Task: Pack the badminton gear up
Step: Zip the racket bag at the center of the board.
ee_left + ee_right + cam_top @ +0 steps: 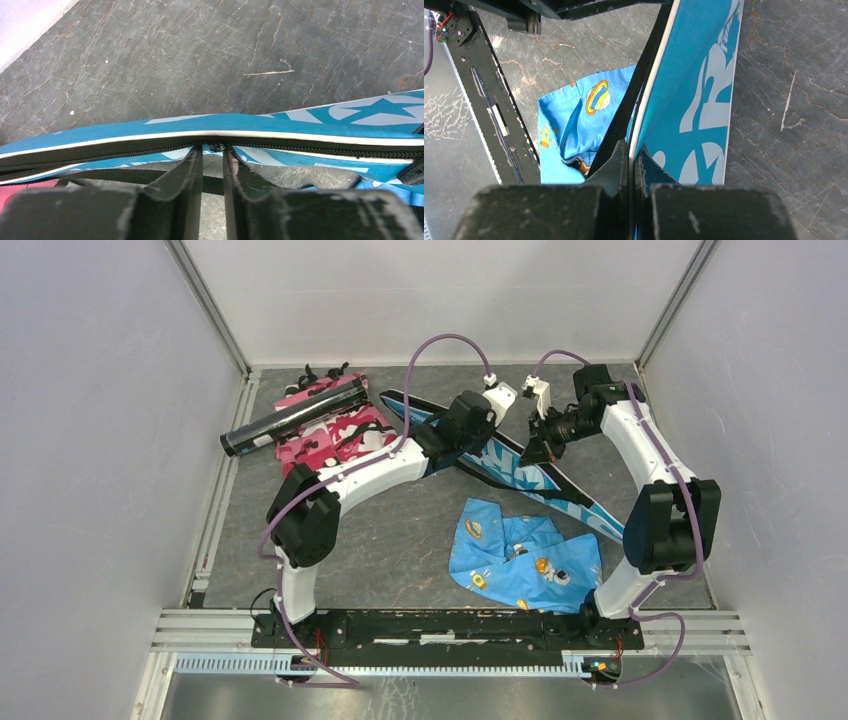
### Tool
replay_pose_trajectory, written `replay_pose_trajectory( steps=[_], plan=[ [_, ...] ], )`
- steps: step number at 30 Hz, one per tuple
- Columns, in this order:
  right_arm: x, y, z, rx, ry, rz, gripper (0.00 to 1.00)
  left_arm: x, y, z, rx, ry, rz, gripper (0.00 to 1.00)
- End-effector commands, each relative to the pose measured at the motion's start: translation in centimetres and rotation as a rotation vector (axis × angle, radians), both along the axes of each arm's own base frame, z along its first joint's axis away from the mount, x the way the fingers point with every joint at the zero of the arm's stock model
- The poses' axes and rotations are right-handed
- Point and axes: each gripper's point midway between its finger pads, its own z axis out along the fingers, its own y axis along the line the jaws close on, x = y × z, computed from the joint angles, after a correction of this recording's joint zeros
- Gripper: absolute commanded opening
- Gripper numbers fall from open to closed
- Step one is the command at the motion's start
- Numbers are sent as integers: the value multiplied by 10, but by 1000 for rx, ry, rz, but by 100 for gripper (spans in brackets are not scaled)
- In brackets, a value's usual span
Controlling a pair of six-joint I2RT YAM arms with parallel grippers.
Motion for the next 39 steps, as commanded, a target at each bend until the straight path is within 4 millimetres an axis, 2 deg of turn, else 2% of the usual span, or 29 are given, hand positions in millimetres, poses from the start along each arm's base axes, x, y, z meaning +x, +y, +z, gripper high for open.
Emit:
replay_pose_trajectory(
  steps=[1,4,5,18,27,39],
  plan=[
    [-2,13,19,84,-36,50,0,17,-5,27,-4,-101,-10,16],
    [-2,11,19,72,-43,48,0,20,1,29,28,-125,-3,3],
    [-2,10,20,68,-47,47,0,21,3,30,38,-134,2,2],
    [0,-5,23,45,-66,17,0,34,34,43,77,-223,67,2],
    [0,-14,21,6,-85,17,0,43,48,35,70,-191,89,2],
    [1,-33,14,-122,-133,52,0,60,79,26,53,-136,138,2]
  ],
)
